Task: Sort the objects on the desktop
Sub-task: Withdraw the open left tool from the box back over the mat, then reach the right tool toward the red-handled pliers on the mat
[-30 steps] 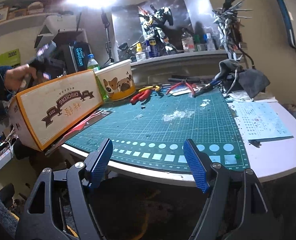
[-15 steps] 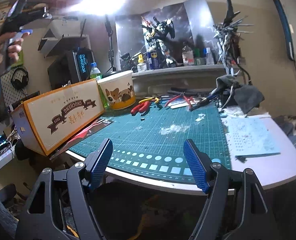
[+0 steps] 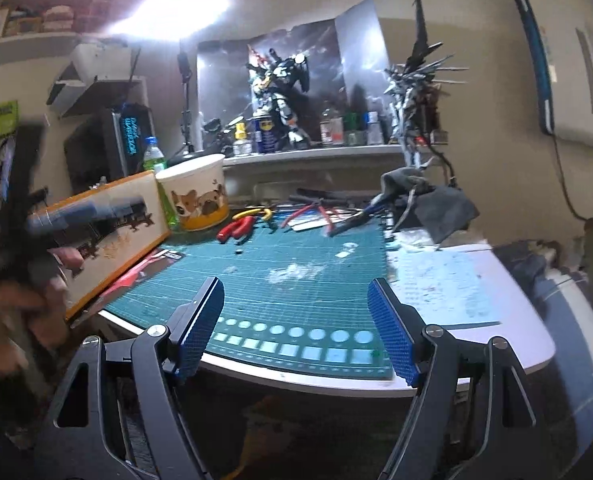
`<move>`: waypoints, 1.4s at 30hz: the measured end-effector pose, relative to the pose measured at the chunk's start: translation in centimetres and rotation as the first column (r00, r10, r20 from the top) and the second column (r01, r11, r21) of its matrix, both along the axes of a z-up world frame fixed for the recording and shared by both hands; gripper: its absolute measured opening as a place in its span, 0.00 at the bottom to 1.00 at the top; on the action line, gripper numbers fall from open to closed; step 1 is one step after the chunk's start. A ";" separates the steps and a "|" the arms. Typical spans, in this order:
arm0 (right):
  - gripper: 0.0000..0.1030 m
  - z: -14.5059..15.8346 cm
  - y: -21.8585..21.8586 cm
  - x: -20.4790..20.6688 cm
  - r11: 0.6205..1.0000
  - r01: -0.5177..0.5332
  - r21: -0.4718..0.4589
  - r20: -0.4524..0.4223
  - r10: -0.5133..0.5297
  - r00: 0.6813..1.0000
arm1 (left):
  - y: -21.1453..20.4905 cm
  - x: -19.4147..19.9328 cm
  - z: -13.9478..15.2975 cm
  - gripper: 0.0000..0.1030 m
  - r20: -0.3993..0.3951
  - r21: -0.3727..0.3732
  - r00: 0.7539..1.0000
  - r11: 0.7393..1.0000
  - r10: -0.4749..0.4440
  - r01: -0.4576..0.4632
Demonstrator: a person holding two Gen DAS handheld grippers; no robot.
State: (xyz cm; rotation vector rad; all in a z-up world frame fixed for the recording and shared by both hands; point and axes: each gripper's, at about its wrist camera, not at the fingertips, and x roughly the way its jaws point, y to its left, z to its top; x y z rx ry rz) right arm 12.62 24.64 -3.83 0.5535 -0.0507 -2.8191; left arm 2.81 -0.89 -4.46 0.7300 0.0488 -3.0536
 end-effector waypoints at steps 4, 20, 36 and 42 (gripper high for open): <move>0.72 0.4 1.4 -0.5 0.998 0.066 0.025 -0.001 -0.066 0.998 | -0.3 -1.3 -1.1 1.00 0.033 -0.022 0.999 1.000 -0.011 0.012; 0.72 5.0 1.1 -6.8 0.989 0.100 0.105 -0.041 -0.097 0.994 | 0.2 -4.8 2.1 1.00 0.004 -0.092 1.000 0.995 0.029 -0.029; 0.68 2.6 -3.9 -22.4 0.978 0.015 0.210 0.084 -0.034 0.996 | -1.2 -6.0 0.4 1.00 0.063 -0.110 0.995 0.992 0.074 -0.067; 0.46 -2.2 -7.0 -32.3 0.952 -0.092 0.291 0.246 0.019 0.969 | -2.1 -7.3 -0.2 1.00 0.087 -0.104 0.992 0.991 0.091 -0.082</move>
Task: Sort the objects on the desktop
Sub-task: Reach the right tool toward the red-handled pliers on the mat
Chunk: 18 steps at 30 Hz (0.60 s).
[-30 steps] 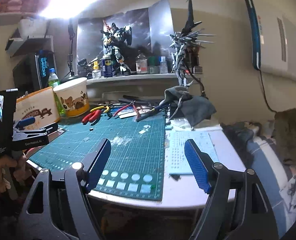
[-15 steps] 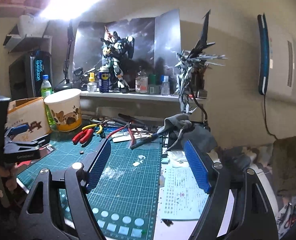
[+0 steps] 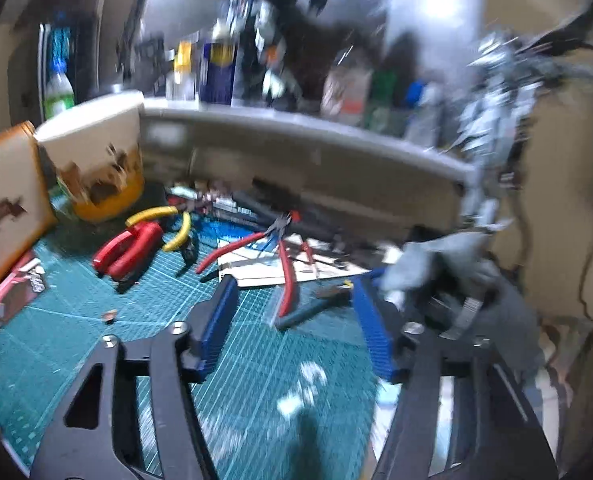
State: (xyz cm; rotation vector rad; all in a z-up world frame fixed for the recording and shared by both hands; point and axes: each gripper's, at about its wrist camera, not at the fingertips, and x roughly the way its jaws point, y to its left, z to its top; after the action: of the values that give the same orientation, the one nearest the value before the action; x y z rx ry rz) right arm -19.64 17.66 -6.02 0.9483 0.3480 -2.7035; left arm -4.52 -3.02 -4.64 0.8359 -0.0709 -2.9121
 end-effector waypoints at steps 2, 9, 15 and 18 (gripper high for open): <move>0.43 -1.5 -0.4 -2.4 1.000 -0.007 0.007 0.053 0.006 0.999 | -0.2 -0.4 -0.2 1.00 0.008 0.005 1.000 1.000 0.000 0.000; 0.28 -4.7 -2.3 -6.7 0.997 -0.049 0.065 0.134 0.040 0.990 | -0.9 -1.8 -1.1 1.00 0.039 0.013 0.999 1.000 0.010 -0.011; 0.15 -5.0 -1.5 -8.6 0.999 -0.036 0.008 0.178 0.034 0.983 | -1.2 -2.3 -1.5 1.00 0.060 0.003 0.998 1.000 0.009 -0.009; 0.09 -5.3 -1.3 -8.4 0.999 -0.047 -0.013 0.185 0.049 0.982 | -1.5 -2.3 -1.6 1.00 0.065 0.014 0.998 1.000 0.010 -0.011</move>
State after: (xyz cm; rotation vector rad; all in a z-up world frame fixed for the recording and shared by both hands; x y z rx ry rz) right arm -28.08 16.40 -11.30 1.1625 0.3166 -2.5458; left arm -6.86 -4.53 -6.21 0.9297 -0.0504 -2.8792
